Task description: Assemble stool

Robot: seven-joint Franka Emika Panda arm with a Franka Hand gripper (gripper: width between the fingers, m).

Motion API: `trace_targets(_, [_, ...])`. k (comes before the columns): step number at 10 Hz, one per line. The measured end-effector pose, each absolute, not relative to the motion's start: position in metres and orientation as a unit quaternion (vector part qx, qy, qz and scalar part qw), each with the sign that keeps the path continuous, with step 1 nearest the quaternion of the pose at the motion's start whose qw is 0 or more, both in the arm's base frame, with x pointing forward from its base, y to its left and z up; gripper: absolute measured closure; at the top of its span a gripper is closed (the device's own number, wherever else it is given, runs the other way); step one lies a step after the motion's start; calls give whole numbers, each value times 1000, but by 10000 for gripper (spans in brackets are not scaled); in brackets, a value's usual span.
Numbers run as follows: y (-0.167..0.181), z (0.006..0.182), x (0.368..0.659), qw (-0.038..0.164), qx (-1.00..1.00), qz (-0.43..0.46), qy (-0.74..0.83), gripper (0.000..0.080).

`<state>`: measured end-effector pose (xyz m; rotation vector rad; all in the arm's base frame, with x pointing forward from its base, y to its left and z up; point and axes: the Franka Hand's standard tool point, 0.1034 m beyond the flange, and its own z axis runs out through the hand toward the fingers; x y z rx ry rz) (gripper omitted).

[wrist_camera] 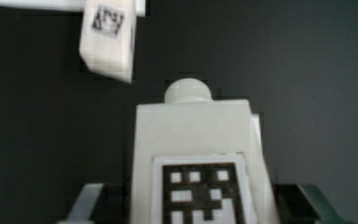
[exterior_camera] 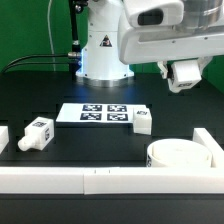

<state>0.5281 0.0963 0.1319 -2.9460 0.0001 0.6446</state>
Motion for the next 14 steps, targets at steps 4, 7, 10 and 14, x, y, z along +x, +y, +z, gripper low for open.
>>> trace_targets(4, [87, 122, 545, 58, -995, 79, -5, 469])
trace_targets(7, [81, 135, 602, 52, -998, -20, -37, 469])
trace_targets(10, [77, 137, 615, 44, -989, -136, -29, 469])
trace_targets(14, [77, 105, 603, 25, -988, -132, -72, 469])
